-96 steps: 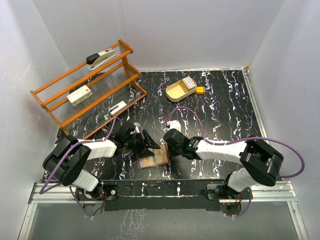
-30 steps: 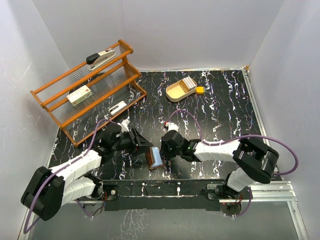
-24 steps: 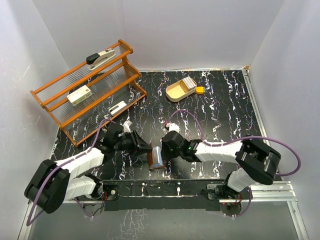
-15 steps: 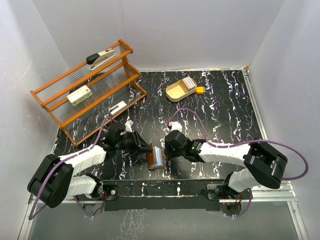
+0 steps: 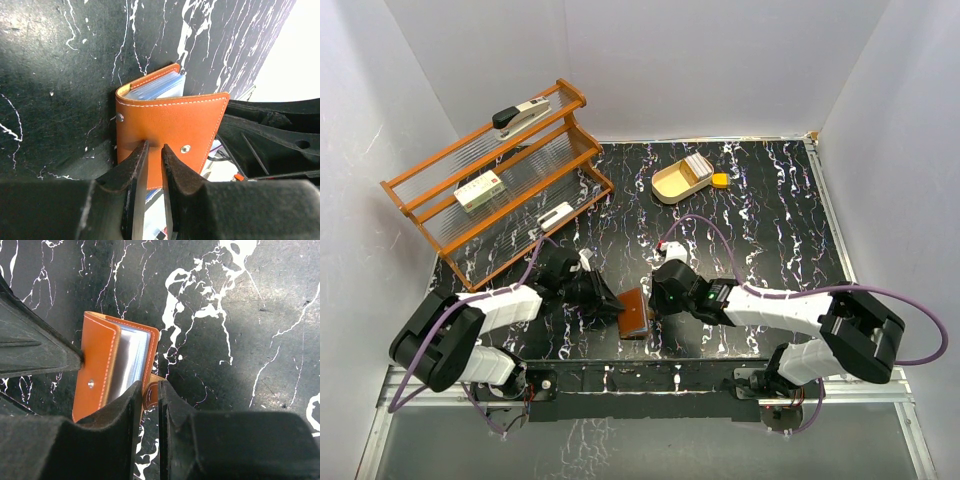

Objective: Put the credit cards into the card holder
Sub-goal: Close the card holder at the center of the board.

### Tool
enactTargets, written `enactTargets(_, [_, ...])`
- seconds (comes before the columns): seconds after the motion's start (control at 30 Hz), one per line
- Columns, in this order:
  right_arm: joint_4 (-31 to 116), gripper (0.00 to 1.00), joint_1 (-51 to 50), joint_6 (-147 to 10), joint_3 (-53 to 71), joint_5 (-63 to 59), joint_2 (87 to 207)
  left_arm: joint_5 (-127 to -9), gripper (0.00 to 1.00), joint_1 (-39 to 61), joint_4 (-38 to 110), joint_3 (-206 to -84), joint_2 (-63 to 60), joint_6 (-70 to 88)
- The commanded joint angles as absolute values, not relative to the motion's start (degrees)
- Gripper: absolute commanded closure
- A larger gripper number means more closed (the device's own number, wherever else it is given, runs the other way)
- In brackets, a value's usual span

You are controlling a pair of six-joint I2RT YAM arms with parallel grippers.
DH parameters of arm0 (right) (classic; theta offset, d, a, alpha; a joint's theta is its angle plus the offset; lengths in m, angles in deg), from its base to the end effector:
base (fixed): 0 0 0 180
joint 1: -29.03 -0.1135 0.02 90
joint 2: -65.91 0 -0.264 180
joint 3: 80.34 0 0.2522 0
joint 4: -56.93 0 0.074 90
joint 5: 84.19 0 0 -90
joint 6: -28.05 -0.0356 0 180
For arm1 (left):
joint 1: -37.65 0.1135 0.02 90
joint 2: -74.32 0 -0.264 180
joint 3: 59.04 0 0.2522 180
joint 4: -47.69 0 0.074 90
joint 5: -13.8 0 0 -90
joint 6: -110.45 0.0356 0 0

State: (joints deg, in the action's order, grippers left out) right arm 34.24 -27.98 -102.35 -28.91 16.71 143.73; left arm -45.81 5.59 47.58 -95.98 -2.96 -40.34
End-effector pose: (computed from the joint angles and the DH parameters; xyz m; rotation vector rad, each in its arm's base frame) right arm 0.1481 0.2157 0.1771 -0.2709 2.4669 0.5390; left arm 0.1886 -0.1394 0.1398 -0.3269 2.5802 -1.3460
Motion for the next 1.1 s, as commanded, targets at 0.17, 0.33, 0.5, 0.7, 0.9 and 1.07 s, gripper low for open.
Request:
enactTargets(0.17, [36.93,0.83,-28.19,-103.48,-29.99,16.45,141.63,-48.34,0.84,3.84,43.93,-98.75,-3.65,-38.07])
enactTargets(0.33, [36.56,0.82,-28.18,-103.63,-30.13,16.63,141.67,-48.51,0.82,3.04,43.18,-100.16,-2.95,-37.90])
enactTargets(0.5, [36.05,0.83,-28.18,-103.74,-30.33,17.22,140.94,-47.65,0.81,2.37,44.48,-100.51,-3.71,-38.41])
enactTargets(0.7, [35.98,0.84,-28.19,-103.98,-30.36,17.35,140.62,-44.81,0.80,1.69,48.56,-99.94,-9.17,-38.65])
enactTargets(0.9, [35.03,0.83,-28.19,-104.56,-30.45,17.68,139.83,-50.06,0.81,0.54,42.04,-101.38,-10.73,-35.46])
enactTargets(1.07, [35.50,0.73,-28.19,-106.10,-31.12,16.42,138.20,-52.34,0.82,0.29,39.15,-101.90,-10.25,-34.73])
